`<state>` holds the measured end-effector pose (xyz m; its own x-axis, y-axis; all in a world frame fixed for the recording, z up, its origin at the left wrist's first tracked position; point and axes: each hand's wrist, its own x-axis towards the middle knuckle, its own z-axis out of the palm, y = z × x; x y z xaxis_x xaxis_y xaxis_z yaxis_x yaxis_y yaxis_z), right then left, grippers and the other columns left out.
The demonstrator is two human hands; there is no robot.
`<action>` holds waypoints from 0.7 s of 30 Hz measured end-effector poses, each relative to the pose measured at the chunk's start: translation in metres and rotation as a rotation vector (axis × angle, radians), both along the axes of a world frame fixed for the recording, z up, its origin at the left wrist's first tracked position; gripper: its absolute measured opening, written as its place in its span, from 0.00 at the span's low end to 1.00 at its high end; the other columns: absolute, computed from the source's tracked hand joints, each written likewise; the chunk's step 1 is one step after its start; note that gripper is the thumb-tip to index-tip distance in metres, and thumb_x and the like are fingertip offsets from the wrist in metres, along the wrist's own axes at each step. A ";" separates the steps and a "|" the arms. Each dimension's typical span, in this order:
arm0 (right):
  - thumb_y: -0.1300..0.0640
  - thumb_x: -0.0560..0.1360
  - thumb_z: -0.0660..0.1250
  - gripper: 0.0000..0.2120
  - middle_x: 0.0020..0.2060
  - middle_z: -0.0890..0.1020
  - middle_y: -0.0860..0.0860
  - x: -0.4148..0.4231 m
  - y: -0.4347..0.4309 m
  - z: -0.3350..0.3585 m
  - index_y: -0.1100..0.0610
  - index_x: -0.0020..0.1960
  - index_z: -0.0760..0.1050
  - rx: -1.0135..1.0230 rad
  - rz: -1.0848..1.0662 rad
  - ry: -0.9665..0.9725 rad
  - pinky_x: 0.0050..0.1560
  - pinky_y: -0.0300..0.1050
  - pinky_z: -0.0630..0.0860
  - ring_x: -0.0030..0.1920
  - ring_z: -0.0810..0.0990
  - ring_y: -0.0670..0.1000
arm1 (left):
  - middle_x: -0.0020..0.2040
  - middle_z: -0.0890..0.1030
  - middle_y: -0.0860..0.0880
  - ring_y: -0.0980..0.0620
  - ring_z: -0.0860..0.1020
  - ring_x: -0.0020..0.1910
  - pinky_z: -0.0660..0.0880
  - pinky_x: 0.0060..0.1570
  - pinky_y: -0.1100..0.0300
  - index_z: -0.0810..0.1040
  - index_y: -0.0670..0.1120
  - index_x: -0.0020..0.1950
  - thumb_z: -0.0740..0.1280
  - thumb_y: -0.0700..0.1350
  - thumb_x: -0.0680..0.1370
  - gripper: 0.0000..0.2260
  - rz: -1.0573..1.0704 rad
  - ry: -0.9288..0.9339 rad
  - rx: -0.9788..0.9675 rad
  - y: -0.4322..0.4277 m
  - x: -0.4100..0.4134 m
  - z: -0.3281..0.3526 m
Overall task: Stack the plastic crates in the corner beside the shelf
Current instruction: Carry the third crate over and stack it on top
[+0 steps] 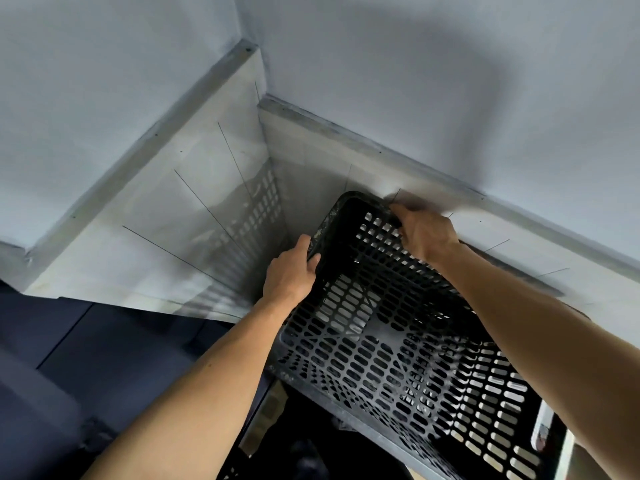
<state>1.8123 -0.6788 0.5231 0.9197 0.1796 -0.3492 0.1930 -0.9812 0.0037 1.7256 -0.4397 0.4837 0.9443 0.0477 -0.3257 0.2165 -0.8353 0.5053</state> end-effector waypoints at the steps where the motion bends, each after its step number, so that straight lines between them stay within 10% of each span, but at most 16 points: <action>1: 0.57 0.78 0.66 0.30 0.50 0.83 0.54 0.000 -0.001 -0.001 0.46 0.76 0.58 0.002 -0.004 0.001 0.45 0.53 0.79 0.47 0.83 0.59 | 0.32 0.78 0.48 0.47 0.78 0.29 0.79 0.36 0.45 0.64 0.51 0.65 0.58 0.53 0.83 0.12 0.000 -0.009 0.003 0.000 -0.001 0.000; 21: 0.63 0.76 0.66 0.42 0.55 0.82 0.58 0.003 -0.007 -0.031 0.41 0.78 0.46 0.121 -0.056 0.044 0.55 0.55 0.80 0.52 0.82 0.60 | 0.33 0.69 0.52 0.44 0.78 0.32 0.74 0.31 0.49 0.63 0.49 0.53 0.58 0.51 0.83 0.07 -0.020 -0.042 0.083 -0.004 -0.001 -0.009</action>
